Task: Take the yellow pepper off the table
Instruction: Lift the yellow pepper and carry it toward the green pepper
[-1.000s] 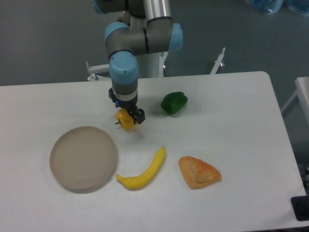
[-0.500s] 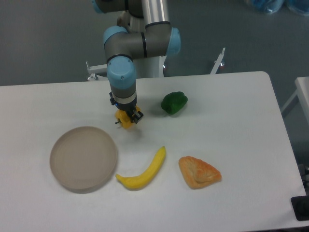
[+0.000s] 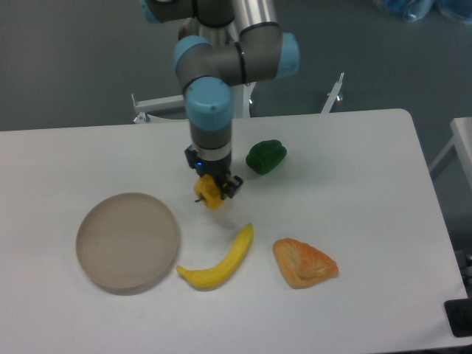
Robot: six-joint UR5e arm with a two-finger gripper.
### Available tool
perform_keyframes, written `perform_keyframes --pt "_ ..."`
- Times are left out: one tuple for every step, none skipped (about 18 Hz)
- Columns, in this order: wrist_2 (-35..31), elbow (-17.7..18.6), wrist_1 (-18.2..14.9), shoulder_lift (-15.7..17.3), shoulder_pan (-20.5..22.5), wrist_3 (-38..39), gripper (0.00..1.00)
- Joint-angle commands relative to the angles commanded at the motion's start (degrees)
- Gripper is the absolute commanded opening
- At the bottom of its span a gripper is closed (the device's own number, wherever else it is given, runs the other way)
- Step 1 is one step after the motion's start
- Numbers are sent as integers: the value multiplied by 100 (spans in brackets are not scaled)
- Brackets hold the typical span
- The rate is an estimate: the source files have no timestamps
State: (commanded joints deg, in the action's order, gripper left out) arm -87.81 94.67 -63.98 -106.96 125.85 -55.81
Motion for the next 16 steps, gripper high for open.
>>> perform_keyframes --pt "-8 -227 -288 0 114 -166 4" --pt "-9 -430 -552 -17 194 -350 3" --pt "-35 -727 -1007 -105 273 -639 4" --pt "-52 -939 -1325 -166 300 -816 4" --pt "-61 -1202 -1641 -245 352 -983 4" --pt "-70 -1449 -1923 -342 396 -1115 4" --pt "-70 -1695 -2169 -430 449 -1221 4" --pt "-70 -1915 -2389 -509 493 -1301 4" --pt "-70 -2178 -2557 -623 563 -1467 4" --pt "-70 -2259 -2576 -676 607 -1590 4" --pt "-70 -2286 -2559 -712 625 -1696 5" --pt "-61 -2330 -2567 -747 669 -1749 6" --pt "-9 -2373 -2576 -747 695 -1758 7" --pt "35 -2400 -2576 -747 713 -1758 7" --pt "105 -2470 -2559 -747 748 -1767 7" --pt "123 -2514 -2550 -764 748 -1767 7"
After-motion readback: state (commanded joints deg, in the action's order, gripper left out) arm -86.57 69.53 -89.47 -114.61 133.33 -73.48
